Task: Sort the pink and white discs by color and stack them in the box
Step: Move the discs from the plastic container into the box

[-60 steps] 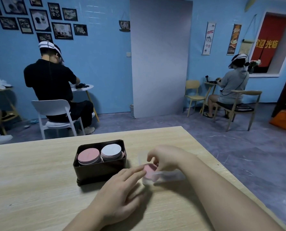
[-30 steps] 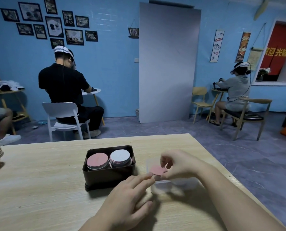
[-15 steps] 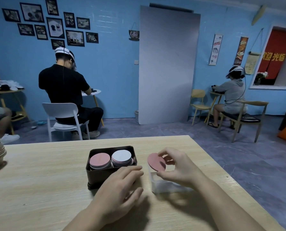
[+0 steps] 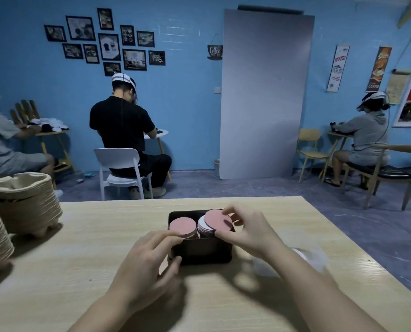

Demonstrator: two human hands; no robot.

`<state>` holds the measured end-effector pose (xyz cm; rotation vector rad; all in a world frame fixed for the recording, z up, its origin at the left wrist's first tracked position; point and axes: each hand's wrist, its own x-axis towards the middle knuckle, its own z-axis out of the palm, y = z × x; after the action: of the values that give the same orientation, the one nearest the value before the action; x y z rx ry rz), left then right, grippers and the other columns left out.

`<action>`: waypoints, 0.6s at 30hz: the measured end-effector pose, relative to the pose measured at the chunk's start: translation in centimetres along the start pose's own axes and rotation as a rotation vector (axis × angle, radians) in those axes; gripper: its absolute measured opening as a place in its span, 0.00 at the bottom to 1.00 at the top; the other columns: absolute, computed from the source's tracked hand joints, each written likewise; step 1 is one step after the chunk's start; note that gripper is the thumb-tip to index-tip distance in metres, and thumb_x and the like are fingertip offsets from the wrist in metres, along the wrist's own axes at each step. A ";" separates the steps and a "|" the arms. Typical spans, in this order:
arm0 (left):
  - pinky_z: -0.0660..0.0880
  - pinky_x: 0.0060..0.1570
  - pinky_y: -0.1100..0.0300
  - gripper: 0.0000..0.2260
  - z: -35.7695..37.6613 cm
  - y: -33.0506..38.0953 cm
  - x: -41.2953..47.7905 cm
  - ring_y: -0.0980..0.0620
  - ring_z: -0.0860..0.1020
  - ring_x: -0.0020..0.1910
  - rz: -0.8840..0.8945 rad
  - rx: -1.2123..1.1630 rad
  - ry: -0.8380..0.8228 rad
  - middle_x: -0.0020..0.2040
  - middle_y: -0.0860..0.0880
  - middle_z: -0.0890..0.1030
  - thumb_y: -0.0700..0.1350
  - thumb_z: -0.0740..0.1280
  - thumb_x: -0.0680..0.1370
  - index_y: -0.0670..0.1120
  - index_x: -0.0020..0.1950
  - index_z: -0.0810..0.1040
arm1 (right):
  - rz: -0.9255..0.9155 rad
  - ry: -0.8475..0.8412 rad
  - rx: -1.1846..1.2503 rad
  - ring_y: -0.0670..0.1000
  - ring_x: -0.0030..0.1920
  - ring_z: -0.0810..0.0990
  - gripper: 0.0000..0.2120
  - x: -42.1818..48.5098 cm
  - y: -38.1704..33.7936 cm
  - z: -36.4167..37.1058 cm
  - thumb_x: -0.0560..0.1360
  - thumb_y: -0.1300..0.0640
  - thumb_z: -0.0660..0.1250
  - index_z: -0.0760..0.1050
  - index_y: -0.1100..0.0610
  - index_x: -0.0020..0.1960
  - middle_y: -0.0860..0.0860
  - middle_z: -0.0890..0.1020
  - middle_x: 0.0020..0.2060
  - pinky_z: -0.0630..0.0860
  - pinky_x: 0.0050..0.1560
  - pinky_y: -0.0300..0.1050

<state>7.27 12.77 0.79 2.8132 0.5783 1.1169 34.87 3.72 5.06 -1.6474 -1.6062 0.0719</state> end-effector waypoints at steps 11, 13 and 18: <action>0.69 0.64 0.65 0.15 -0.3 -1.6 -0.6 0.61 0.73 0.65 -0.056 -0.068 -0.049 0.65 0.61 0.76 0.52 0.65 0.79 0.53 0.65 0.77 | 0.135 -0.069 -0.323 0.46 0.48 0.76 0.25 4.0 0.7 2.4 0.56 0.27 0.66 0.75 0.43 0.44 0.40 0.80 0.42 0.72 0.51 0.47; 0.69 0.64 0.64 0.15 -0.3 -1.6 -0.3 0.60 0.73 0.65 -0.050 -0.068 -0.050 0.64 0.61 0.76 0.52 0.65 0.79 0.53 0.65 0.77 | 0.130 -0.078 -0.321 0.46 0.48 0.75 0.27 4.0 0.9 2.5 0.55 0.25 0.67 0.76 0.44 0.43 0.41 0.81 0.41 0.71 0.50 0.47; 0.71 0.63 0.58 0.14 -0.1 -1.6 0.5 0.58 0.73 0.64 -0.063 -0.050 -0.067 0.61 0.60 0.77 0.54 0.63 0.80 0.53 0.63 0.77 | 0.060 -0.055 -0.200 0.45 0.46 0.78 0.22 3.3 0.7 2.0 0.60 0.30 0.71 0.77 0.46 0.43 0.43 0.82 0.41 0.77 0.50 0.50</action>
<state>7.00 14.45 0.91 2.7575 0.6187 1.0076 34.93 7.63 4.93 -1.8607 -1.6496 -0.0131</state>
